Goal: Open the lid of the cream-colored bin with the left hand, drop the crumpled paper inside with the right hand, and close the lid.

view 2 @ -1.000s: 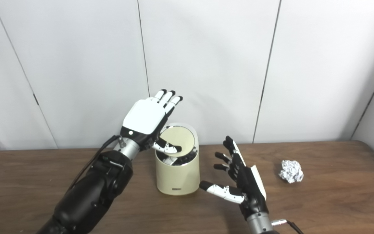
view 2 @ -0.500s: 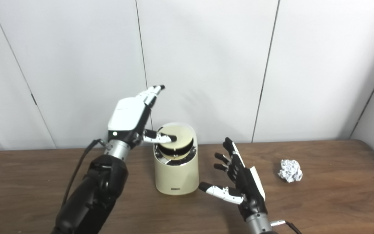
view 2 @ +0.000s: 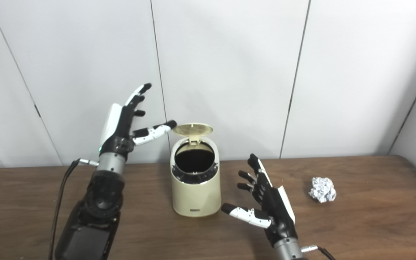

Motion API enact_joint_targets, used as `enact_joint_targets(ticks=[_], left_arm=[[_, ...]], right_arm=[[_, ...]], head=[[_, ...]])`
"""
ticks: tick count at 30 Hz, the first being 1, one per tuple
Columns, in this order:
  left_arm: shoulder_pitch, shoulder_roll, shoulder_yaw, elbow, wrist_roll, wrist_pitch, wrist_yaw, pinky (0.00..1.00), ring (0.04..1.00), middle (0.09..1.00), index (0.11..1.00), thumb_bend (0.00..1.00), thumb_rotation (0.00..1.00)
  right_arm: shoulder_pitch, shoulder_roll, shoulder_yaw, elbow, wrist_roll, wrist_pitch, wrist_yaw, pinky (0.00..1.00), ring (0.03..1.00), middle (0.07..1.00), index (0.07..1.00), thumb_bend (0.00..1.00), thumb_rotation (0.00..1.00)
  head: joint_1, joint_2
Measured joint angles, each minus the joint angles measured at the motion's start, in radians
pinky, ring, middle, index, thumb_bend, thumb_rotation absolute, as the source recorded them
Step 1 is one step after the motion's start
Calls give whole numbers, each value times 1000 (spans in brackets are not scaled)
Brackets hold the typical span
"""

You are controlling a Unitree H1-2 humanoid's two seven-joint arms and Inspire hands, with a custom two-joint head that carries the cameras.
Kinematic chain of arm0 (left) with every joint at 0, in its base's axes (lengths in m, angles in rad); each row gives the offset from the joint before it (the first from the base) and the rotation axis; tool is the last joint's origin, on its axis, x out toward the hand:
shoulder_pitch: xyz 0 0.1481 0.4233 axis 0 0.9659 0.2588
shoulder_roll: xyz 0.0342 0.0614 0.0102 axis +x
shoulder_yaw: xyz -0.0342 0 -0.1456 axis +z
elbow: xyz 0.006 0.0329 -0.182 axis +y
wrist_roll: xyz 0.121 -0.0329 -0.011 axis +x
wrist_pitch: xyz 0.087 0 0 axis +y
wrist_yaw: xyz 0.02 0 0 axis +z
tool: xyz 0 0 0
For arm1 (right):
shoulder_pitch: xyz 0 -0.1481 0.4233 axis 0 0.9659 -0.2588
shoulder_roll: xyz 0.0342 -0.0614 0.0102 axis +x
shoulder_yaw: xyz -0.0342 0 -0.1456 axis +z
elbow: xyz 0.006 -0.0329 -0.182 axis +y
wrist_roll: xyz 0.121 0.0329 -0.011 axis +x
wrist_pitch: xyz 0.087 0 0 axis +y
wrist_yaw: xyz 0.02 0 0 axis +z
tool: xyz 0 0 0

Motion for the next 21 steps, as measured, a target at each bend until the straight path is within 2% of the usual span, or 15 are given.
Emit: enact_joint_targets(ticks=[3,6,9,11,15,21], left_arm=[[38,7,7,-54,-47,73,-44,735,859,882,887,691,302],[87,13,14,-93,-106,94,-75,702,836,862,880,671,301],[141,-9,49,-109,-201,71,-82,664,812,850,885,682,383],[180,-20,63,-108,-252,60,-82,664,788,845,899,724,423],[248,-30,74,-105,-328,6,-88,685,812,866,938,748,448],[305,-29,79,-103,-415,-52,-115,754,833,885,970,759,434]], right_arm=[[0,-3,-1,0,3,1,3,765,871,981,970,810,260],[0,-5,1,0,4,3,5,762,873,982,972,808,244],[1,-5,1,0,8,3,9,766,875,984,973,813,239],[1,-5,1,1,10,3,12,760,875,983,974,811,231],[1,-6,1,2,13,3,18,761,877,983,978,812,228],[3,-13,1,2,15,3,26,765,881,986,983,807,228]], head=[[2,-3],[0,-5],[5,-5],[8,-6],[8,-6],[12,-5]])
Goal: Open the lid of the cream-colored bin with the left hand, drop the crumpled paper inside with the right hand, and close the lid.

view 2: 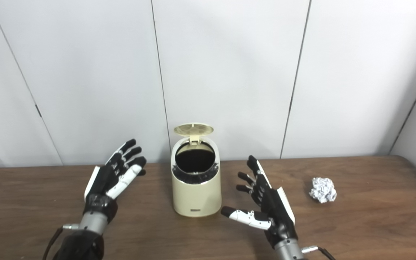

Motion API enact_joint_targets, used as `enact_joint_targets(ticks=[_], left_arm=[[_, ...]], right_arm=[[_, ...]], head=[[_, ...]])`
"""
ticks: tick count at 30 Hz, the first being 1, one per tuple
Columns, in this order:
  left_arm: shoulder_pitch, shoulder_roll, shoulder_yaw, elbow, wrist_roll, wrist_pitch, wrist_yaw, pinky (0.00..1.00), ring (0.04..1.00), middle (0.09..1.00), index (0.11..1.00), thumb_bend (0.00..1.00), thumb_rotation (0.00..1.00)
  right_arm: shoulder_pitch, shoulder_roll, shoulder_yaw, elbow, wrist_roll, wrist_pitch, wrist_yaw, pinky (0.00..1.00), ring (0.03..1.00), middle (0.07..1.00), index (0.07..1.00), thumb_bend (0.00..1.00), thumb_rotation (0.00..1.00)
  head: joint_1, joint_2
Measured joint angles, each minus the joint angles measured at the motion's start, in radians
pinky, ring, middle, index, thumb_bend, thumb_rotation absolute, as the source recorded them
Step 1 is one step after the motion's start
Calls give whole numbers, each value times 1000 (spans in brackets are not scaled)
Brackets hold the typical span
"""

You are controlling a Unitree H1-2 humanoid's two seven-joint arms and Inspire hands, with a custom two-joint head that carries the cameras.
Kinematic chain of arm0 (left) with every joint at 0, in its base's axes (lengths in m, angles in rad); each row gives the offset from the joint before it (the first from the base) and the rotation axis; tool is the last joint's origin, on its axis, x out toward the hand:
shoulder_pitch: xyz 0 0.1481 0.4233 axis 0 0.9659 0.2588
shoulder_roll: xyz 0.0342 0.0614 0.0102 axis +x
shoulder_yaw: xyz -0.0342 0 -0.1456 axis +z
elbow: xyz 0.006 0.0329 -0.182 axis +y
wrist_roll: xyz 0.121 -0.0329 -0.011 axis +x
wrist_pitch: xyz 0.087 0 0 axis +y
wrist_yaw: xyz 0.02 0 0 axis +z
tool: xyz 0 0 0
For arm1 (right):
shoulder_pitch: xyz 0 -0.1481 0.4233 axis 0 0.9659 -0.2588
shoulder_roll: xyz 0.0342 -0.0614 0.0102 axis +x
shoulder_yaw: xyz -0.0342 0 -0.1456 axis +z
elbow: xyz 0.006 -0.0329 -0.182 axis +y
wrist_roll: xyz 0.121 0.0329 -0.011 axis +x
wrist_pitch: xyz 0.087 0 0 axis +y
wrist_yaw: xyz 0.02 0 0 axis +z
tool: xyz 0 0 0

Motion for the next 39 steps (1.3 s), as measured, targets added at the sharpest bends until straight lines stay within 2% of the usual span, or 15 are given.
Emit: enact_joint_targets(ticks=[5,8,13,15,21,23,26,29,31,32,34,36,39], left_arm=[[46,2,-9,0,-9,-5,-7,821,874,908,986,839,480],[67,19,-25,12,-9,-37,-29,837,915,935,998,887,504],[70,27,-29,47,-43,-86,-57,744,911,947,1000,847,426],[71,25,-30,63,-44,-116,-59,730,908,944,999,829,404],[85,25,-38,93,-44,-154,-69,718,891,939,988,784,336],[87,36,-44,103,-32,-161,-70,712,846,902,940,838,298],[90,54,-58,105,-6,-182,-72,710,828,882,920,873,273],[90,54,-63,105,4,-199,-71,706,839,881,937,864,261],[92,52,-67,107,6,-213,-71,710,846,886,945,860,254],[93,50,-70,108,7,-220,-71,716,850,889,948,860,247],[94,48,-74,108,6,-226,-73,731,855,893,949,853,229],[95,53,-72,108,6,-227,-73,739,856,894,948,851,218],[97,65,-68,114,5,-229,-74,754,864,905,954,850,213]], right_arm=[[3,-7,0,2,1,0,1,763,879,980,976,817,233],[10,-10,-1,3,1,0,2,770,879,982,984,808,245],[12,-19,-4,35,2,-3,4,766,879,980,977,816,240],[12,-20,-7,39,1,-3,4,753,870,974,973,818,241],[2,-26,-29,64,0,-8,-1,750,861,966,979,835,257],[-5,-47,-33,65,-5,-8,0,734,855,962,974,840,259],[-34,-101,-43,61,-15,-1,10,719,835,939,946,845,253],[-60,-157,-44,2,-40,77,23,663,798,903,911,833,259],[-84,-202,-24,-57,-93,154,43,633,784,893,904,837,287],[-98,-234,-1,-83,-134,194,61,630,780,888,898,848,300],[-133,-311,43,-120,-203,279,116,665,798,894,887,865,302],[-169,-373,65,-141,-252,361,160,688,832,918,874,869,244],[-221,-456,87,-144,-303,428,220,694,836,906,857,871,216]], head=[[2,-3],[-5,-6],[-20,-23],[-24,-26],[-38,-29],[-44,-29],[-51,-29],[-66,-29],[-66,-29],[-99,-29],[-121,-35],[-129,-38],[-181,-52]])
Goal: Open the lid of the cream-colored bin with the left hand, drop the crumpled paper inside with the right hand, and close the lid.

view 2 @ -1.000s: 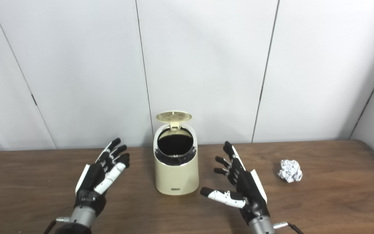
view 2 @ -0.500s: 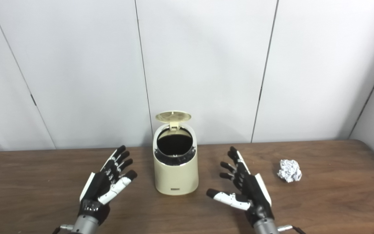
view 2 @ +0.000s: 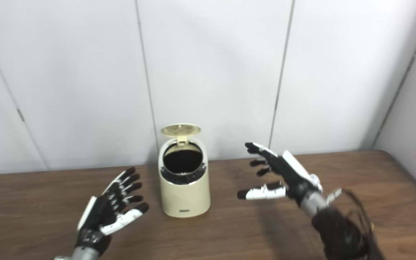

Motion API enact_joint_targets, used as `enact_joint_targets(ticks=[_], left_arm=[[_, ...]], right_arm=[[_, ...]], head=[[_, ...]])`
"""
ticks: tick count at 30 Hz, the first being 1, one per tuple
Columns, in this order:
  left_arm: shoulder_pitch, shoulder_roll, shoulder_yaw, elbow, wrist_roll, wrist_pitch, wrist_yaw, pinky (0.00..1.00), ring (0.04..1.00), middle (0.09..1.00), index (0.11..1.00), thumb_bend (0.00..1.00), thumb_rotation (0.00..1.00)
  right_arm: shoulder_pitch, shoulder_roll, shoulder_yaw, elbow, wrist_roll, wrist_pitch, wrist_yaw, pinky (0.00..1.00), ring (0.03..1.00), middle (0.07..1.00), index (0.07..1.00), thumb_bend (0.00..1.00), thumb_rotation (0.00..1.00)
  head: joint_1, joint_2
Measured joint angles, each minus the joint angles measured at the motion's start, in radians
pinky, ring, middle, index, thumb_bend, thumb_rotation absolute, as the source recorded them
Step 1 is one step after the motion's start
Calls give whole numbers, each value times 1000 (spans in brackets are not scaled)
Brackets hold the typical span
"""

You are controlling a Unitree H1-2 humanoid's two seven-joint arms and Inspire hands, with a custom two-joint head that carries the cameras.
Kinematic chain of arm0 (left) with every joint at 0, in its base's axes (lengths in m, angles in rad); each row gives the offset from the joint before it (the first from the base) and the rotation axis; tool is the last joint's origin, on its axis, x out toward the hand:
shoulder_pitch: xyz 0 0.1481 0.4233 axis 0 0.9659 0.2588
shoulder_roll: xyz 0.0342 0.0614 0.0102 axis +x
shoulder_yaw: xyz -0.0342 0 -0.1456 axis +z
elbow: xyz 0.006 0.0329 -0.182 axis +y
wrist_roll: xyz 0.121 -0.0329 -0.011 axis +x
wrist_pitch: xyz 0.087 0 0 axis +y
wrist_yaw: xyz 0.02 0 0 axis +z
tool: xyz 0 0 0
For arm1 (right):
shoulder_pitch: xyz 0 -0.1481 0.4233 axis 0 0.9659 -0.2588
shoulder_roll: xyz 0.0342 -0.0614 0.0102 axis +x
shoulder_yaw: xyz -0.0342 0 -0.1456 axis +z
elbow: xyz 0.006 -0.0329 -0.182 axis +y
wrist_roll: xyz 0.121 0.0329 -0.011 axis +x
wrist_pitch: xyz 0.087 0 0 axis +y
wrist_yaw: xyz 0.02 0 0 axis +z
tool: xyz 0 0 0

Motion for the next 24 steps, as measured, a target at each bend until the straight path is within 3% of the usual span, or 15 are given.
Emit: enact_joint_targets(ticks=[3,5,8,14,18,22,24], left_arm=[[0,12,2,14,-5,0,-7,778,880,920,961,829,198],[0,17,2,21,-6,0,-10,764,880,920,961,822,188],[0,23,4,24,-14,0,-15,768,888,925,968,809,176],[-2,40,12,29,-23,0,-29,789,900,937,981,786,152],[-3,43,15,29,-23,0,-31,770,883,920,970,763,134],[-3,44,21,29,-14,1,-26,765,882,921,972,745,125],[-4,44,25,29,-14,0,-19,756,885,931,980,727,123]], right_arm=[[-29,-42,11,8,-18,9,39,732,868,916,855,870,167],[-49,-64,17,27,-28,18,63,736,875,927,866,865,200],[-86,-125,60,32,-75,78,128,737,867,927,863,869,172],[-183,-214,121,36,-155,116,257,817,914,938,871,850,134],[-237,-237,150,63,-204,119,322,816,930,971,884,845,132],[-254,-244,180,102,-235,119,376,908,991,979,887,846,125],[-258,-243,189,135,-243,119,390,855,957,966,876,841,153]], head=[[-26,-5],[-57,-9],[-78,-14],[-151,-25],[-170,-28],[-198,-29],[-204,-29]])
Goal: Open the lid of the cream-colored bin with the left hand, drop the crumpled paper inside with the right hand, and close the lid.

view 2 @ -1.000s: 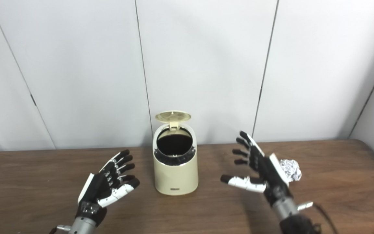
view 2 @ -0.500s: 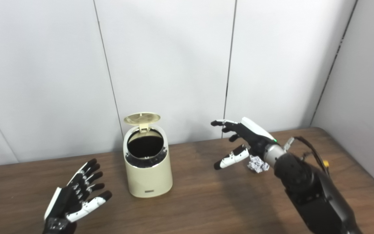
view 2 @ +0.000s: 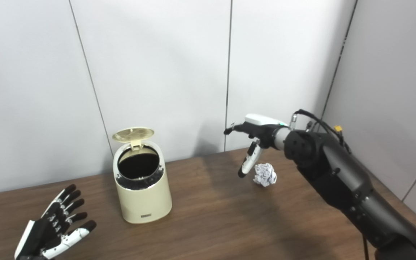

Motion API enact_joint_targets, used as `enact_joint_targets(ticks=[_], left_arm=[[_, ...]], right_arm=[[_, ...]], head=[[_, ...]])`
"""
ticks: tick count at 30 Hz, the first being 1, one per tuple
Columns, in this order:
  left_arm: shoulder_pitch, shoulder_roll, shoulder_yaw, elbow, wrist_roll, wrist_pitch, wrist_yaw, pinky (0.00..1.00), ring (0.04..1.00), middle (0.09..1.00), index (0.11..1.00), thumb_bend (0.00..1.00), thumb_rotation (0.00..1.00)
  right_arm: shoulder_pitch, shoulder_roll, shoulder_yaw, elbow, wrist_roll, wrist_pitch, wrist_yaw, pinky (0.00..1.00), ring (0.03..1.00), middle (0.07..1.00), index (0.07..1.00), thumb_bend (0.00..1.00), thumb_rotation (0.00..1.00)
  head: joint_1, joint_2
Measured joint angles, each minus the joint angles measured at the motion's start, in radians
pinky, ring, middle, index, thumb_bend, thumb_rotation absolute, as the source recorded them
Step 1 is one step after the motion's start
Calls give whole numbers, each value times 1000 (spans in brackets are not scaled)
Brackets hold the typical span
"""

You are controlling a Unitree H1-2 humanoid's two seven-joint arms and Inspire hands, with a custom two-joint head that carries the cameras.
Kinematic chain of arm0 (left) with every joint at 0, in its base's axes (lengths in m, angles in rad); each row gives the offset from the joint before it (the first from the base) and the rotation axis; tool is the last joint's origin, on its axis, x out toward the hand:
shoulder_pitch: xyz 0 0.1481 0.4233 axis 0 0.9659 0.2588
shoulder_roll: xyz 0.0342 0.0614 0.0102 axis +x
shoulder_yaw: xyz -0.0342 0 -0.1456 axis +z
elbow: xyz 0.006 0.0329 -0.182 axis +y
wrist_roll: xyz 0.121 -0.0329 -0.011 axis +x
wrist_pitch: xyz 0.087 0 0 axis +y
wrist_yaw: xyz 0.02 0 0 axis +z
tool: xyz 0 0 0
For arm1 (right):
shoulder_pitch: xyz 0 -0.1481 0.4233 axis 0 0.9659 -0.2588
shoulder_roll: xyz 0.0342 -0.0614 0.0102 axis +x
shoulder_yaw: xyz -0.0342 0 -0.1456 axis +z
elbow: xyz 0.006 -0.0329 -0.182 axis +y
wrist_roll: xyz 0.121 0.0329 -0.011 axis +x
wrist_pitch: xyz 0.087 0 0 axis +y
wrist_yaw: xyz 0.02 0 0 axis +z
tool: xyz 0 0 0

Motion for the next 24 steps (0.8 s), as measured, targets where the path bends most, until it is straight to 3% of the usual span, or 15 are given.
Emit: enact_joint_targets(ticks=[3,11,15,24], left_arm=[[0,0,3,0,2,-1,10,749,882,936,984,700,134],[0,-1,3,0,15,0,16,760,881,933,971,698,159],[0,0,8,0,15,-1,22,759,878,932,970,682,150],[0,0,10,-1,15,-2,22,752,873,926,968,686,168]], right_arm=[[-6,4,-3,55,-26,1,0,783,915,955,868,830,178],[-11,40,-18,137,-71,1,26,844,947,970,890,819,239],[-17,39,6,185,-95,0,45,834,943,976,894,846,285],[-18,37,39,249,-97,-4,46,843,946,974,913,821,262]], head=[[-3,3],[-3,11],[-3,11],[-3,15]])
